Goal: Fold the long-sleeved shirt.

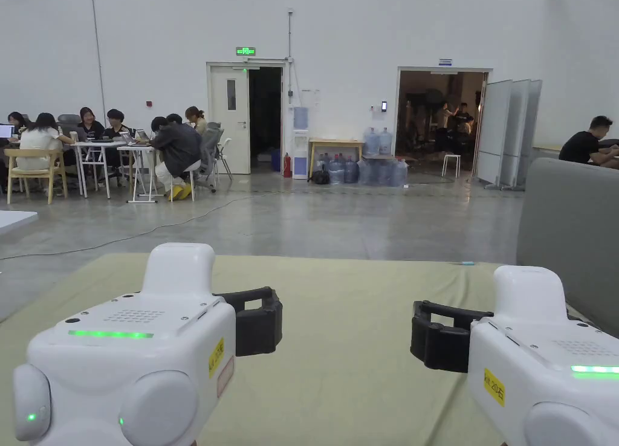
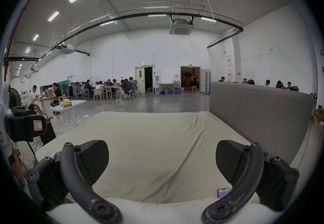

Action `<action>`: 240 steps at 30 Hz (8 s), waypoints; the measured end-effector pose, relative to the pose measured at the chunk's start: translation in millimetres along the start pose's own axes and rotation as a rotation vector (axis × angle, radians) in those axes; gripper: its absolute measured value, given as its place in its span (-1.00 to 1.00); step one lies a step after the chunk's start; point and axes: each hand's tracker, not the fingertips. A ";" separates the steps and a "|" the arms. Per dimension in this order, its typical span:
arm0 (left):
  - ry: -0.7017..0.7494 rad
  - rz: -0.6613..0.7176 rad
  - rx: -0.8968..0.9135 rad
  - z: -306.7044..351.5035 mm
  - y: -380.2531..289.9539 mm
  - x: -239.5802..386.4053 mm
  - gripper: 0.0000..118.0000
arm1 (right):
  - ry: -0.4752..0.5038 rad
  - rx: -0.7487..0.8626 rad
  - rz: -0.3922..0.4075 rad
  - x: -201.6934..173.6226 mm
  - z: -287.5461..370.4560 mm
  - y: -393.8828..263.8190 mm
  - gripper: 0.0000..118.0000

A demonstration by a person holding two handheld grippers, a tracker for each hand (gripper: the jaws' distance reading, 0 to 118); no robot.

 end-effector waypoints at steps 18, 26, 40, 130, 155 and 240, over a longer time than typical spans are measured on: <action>-0.001 -0.007 -0.006 0.3 0.6 2.2 0.75 | 0.000 -0.005 0.011 -1.6 0.9 1.1 1.00; 0.007 -0.011 -0.018 -1.5 -0.2 4.6 0.75 | 0.004 -0.014 0.008 -2.2 -0.3 0.3 1.00; 0.003 -0.002 -0.024 -4.1 -3.2 4.3 0.14 | -0.027 -0.026 -0.031 3.0 -6.4 -1.1 0.86; -0.404 0.149 -0.914 -301.6 -164.7 160.1 0.66 | 0.208 -0.198 -0.051 64.3 -21.8 -68.9 -1.00; -0.259 0.154 -0.809 -247.0 -196.4 11.9 1.00 | 0.251 -0.453 -0.103 41.9 -65.6 -153.3 -1.00; -0.051 0.451 -0.176 -386.2 231.4 -162.6 -1.00 | 0.015 -0.334 0.234 -23.3 -338.6 261.8 -0.98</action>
